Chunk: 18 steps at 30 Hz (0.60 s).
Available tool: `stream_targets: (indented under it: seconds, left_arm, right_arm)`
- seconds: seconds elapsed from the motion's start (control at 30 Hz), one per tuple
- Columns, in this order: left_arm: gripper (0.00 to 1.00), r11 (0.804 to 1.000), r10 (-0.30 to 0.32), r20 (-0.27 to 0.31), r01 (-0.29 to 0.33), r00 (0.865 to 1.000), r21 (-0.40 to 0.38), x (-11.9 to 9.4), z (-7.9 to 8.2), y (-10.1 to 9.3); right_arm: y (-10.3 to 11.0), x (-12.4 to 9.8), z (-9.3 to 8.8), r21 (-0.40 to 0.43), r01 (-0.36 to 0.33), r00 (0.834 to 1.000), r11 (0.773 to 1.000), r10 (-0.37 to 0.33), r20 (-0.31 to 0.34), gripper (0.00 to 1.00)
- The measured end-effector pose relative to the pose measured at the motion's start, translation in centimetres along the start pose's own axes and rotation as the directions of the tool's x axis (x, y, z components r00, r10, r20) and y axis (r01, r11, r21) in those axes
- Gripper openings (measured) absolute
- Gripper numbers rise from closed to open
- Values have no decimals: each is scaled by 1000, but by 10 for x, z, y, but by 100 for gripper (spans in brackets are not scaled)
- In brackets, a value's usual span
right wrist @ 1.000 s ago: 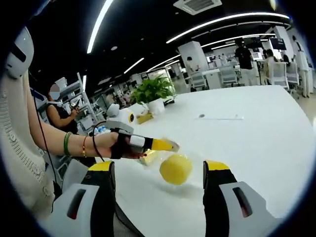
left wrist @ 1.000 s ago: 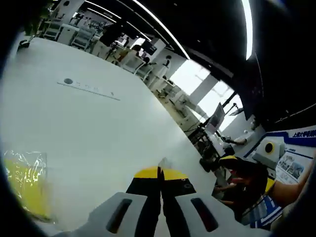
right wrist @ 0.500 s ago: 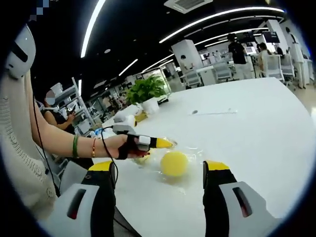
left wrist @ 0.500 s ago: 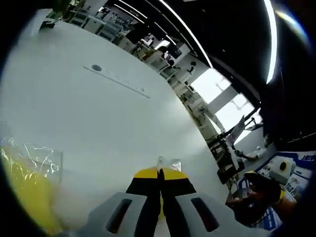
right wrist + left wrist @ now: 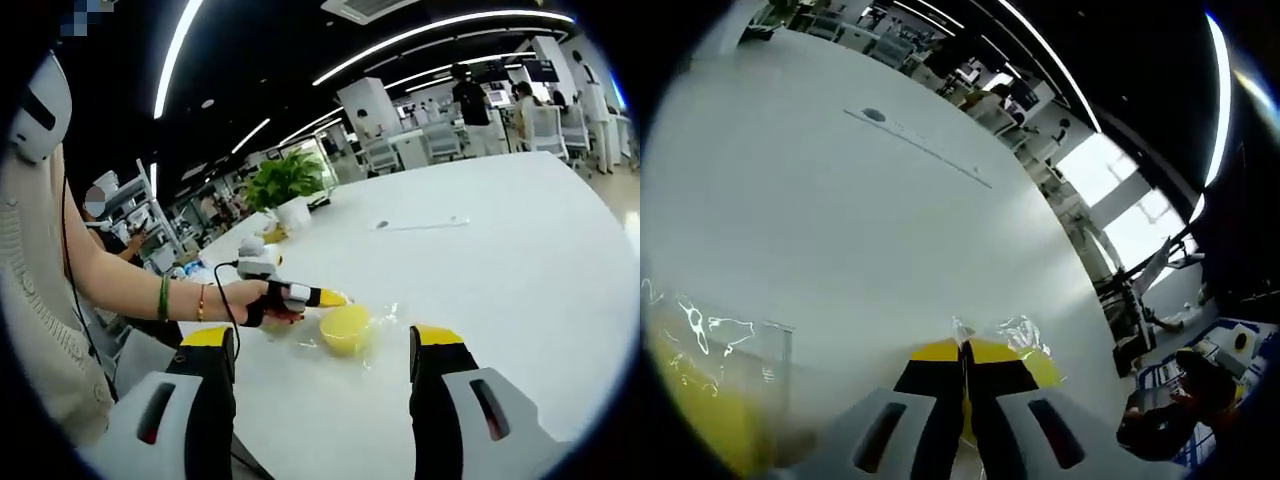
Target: Compare the silicone blocks by pressing each to a similar depth, holding the contact briefly, and releasing to observe deformation and rebound differences across the visible hardness samples.
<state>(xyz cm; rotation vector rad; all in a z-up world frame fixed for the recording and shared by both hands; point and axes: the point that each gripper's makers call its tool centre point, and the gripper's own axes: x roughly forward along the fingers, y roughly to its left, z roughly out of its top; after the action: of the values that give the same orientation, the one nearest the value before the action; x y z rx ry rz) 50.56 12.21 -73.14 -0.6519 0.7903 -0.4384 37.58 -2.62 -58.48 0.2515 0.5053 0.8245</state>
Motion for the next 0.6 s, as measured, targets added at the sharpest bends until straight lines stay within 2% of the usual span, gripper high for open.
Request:
stream_targets:
  seconds: [0.13, 0.23, 0.37, 0.47, 0.6]
  left_arm:
    - [0, 1000, 10, 7, -10, 1000, -15, 1, 0, 2]
    - [5, 999, 33, 11, -34, 999, 14, -1, 1, 4]
    - [11, 986, 74, 6, -74, 997, 149, -8, 4, 5]
    - [21, 963, 129, -7, -124, 992, 240, -20, 5, 10]
    - [29, 951, 134, 12, -132, 991, 279, -39, 8, 7]
  right_arm:
    - [0, -1, 1, -2, 5, 1000, 1000, -5, 2, 66]
    - [0, -2, 1, -5, 12, 1000, 1000, -12, 4, 66]
    - [2, -3, 4, -8, 18, 1000, 1000, -17, 18, 66]
    - [2, -3, 3, -11, 25, 1000, 1000, -25, 13, 66]
    - [3, -6, 4, -15, 41, 999, 999, -41, 26, 66]
